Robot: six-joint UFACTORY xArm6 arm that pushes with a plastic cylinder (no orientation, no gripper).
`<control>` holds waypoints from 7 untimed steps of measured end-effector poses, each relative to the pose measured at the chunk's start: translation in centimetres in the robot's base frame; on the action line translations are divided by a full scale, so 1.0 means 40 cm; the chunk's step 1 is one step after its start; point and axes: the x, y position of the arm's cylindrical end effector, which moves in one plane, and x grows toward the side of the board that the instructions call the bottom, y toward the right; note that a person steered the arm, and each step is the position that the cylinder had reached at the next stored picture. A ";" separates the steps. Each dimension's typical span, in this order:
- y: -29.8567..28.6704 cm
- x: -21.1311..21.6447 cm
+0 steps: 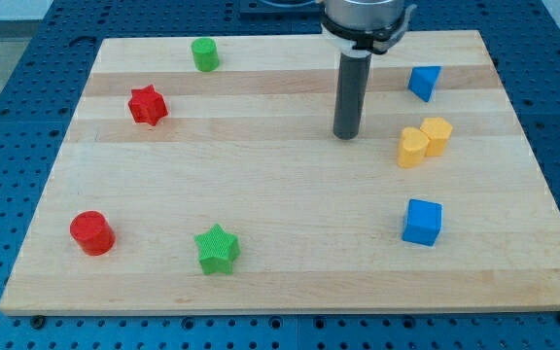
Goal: Slide the green circle towards the red star
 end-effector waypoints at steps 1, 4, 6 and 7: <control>-0.022 0.000; -0.037 0.000; -0.079 -0.021; -0.166 -0.061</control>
